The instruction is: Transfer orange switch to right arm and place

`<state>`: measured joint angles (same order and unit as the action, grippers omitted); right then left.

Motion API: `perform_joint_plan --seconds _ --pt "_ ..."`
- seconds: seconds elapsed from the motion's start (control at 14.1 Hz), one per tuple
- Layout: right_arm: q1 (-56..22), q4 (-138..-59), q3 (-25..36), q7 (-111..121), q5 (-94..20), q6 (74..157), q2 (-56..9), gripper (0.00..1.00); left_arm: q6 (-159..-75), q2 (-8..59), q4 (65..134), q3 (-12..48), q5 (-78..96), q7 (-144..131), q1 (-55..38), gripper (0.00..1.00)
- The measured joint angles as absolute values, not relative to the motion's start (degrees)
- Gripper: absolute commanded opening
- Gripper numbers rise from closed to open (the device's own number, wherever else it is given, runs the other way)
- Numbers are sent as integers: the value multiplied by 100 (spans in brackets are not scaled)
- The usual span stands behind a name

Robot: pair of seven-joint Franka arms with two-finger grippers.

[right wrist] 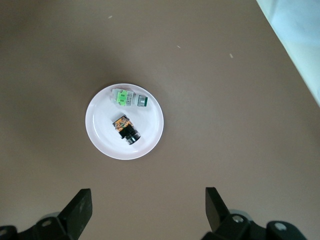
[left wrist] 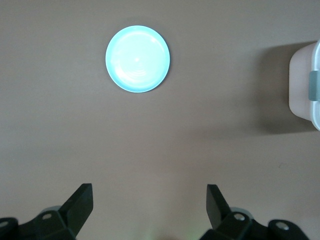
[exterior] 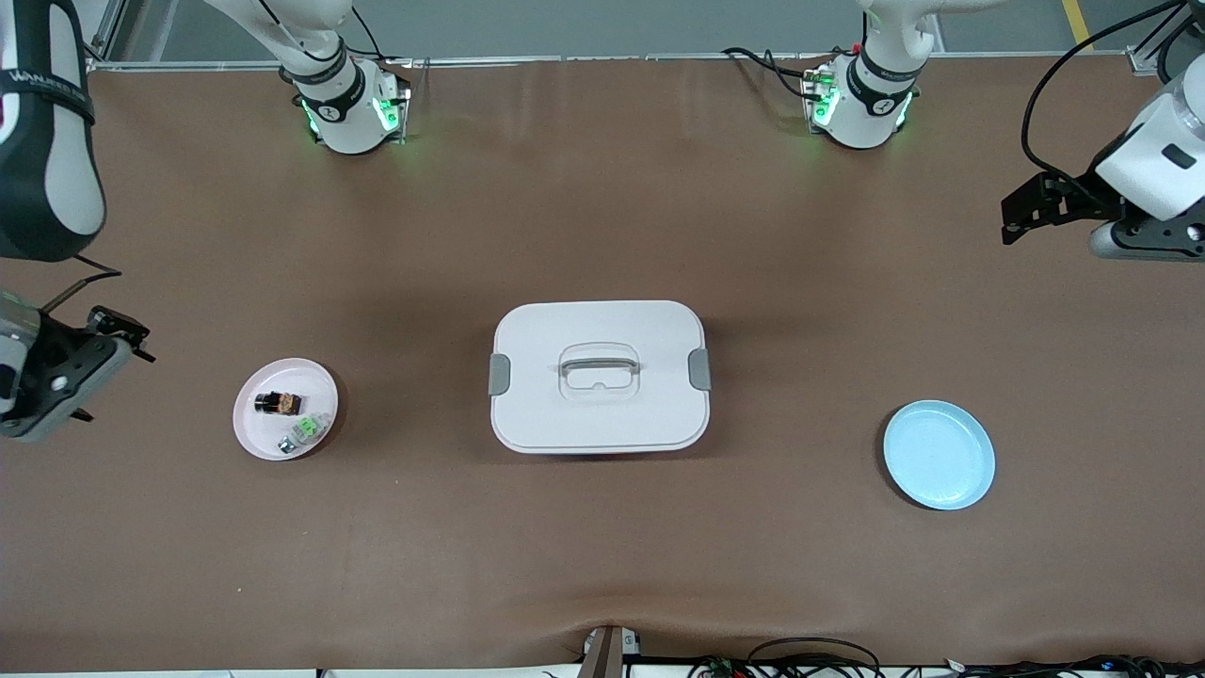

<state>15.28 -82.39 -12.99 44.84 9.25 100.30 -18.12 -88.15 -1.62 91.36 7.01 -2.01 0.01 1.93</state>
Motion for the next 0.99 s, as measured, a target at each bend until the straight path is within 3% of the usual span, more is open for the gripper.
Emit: perform_joint_plan --seconds 0.36,0.64,0.99 --pt "1484 -7885 -1364 1107 899 9595 -1813 100 -8815 -167 9136 695 -102 4 288 100" --pt "1534 -7455 -1284 850 96 9349 -1809 100 -8814 -186 9136 704 -98 4 286 100" --pt "1596 -7217 -1285 824 -91 9018 -1788 100 -8814 -187 9138 714 -98 4 284 100"
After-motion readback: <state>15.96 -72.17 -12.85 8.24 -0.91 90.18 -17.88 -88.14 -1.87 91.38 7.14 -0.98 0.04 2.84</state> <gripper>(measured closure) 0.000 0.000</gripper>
